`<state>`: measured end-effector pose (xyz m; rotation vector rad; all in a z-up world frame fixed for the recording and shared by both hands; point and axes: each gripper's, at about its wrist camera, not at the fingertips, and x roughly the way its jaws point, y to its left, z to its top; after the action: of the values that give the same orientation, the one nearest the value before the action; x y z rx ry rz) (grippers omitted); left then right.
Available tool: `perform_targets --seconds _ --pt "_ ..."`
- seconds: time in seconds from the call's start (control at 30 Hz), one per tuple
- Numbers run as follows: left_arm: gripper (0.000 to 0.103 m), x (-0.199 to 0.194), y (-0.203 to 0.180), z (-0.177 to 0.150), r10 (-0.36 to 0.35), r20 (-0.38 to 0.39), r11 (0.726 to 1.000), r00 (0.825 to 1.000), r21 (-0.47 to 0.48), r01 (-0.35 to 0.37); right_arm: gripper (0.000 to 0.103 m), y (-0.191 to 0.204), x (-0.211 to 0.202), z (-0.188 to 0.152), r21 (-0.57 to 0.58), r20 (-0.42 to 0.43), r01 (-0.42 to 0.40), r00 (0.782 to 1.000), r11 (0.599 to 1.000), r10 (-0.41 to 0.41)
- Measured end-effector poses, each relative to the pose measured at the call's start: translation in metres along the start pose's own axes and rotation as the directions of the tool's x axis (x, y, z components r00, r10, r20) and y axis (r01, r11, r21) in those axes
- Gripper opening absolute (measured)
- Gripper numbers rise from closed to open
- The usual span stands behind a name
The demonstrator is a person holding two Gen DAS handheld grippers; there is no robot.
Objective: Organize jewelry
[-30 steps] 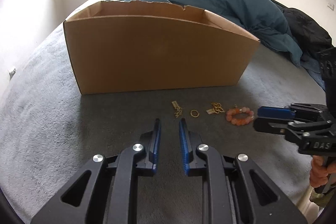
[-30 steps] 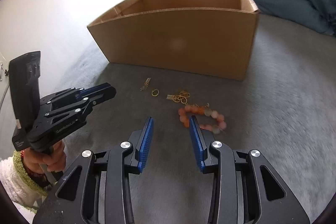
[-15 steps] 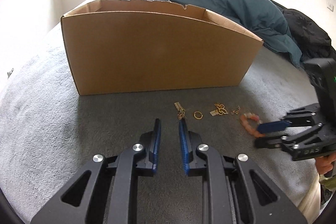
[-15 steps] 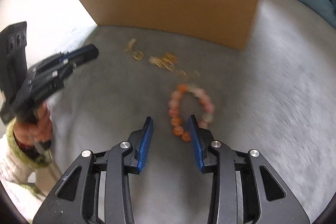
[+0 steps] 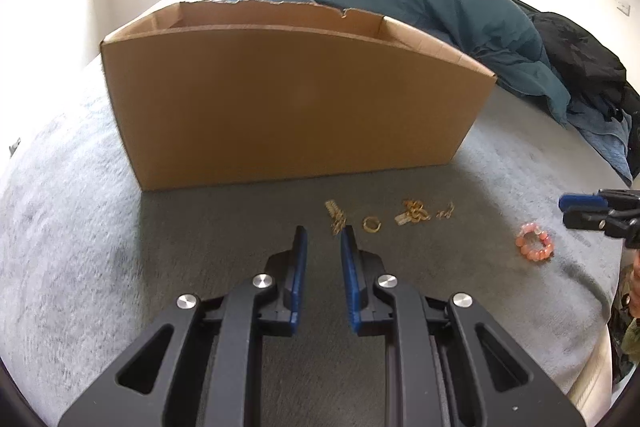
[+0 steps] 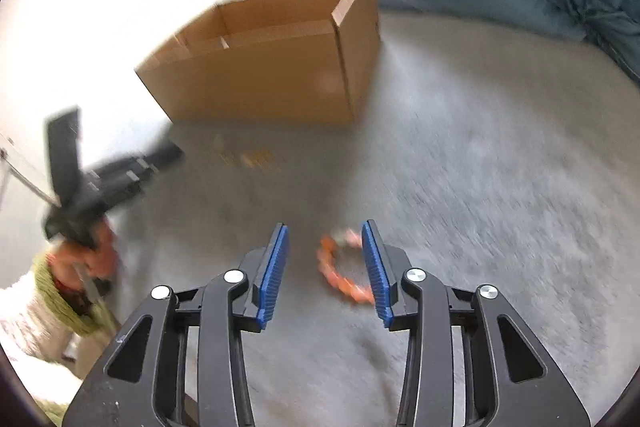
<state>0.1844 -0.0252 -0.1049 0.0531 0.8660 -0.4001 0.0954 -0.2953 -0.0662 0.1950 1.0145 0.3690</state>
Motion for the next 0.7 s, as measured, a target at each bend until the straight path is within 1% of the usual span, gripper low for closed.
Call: perform_targets --seconds 0.07,0.17,0.3,0.37,0.47,0.53,0.6,0.7 --pt "0.016 0.004 -0.001 0.004 -0.007 -0.004 1.000 1.000 0.004 0.007 0.038 0.004 0.009 0.011 0.017 0.042 -0.035 0.999 0.999 0.035" --pt "0.016 0.014 -0.003 0.010 -0.018 -0.015 1.000 1.000 0.010 0.018 0.038 0.007 0.028 0.017 0.033 0.063 -0.058 0.996 0.998 0.056" --pt "0.016 0.030 -0.008 0.012 -0.018 -0.059 1.000 0.998 0.019 0.019 0.038 0.009 0.055 0.020 0.062 0.055 -0.076 0.996 0.995 0.072" --pt "0.016 0.034 -0.011 0.013 -0.016 -0.068 0.999 0.998 0.029 0.018 0.038 0.011 0.067 0.020 0.081 0.049 -0.093 0.995 0.992 0.089" --pt "0.016 0.041 -0.017 0.015 0.009 -0.080 0.999 0.997 0.054 -0.004 0.038 0.012 0.076 0.019 0.096 0.040 -0.101 0.994 0.990 0.098" --pt "0.016 0.046 -0.018 0.016 0.012 -0.085 0.998 0.996 0.061 -0.007 0.038 0.011 0.077 0.018 0.100 0.035 -0.097 0.995 0.990 0.094" --pt "0.016 0.051 -0.017 0.018 0.015 -0.096 0.998 0.995 0.054 -0.010 0.038 0.008 0.079 0.017 0.109 0.027 -0.096 0.995 0.989 0.094" --pt "0.016 0.059 -0.011 0.020 0.008 -0.120 1.000 0.993 0.015 -0.006 0.038 0.004 0.080 0.016 0.125 0.026 -0.100 0.995 0.987 0.097"
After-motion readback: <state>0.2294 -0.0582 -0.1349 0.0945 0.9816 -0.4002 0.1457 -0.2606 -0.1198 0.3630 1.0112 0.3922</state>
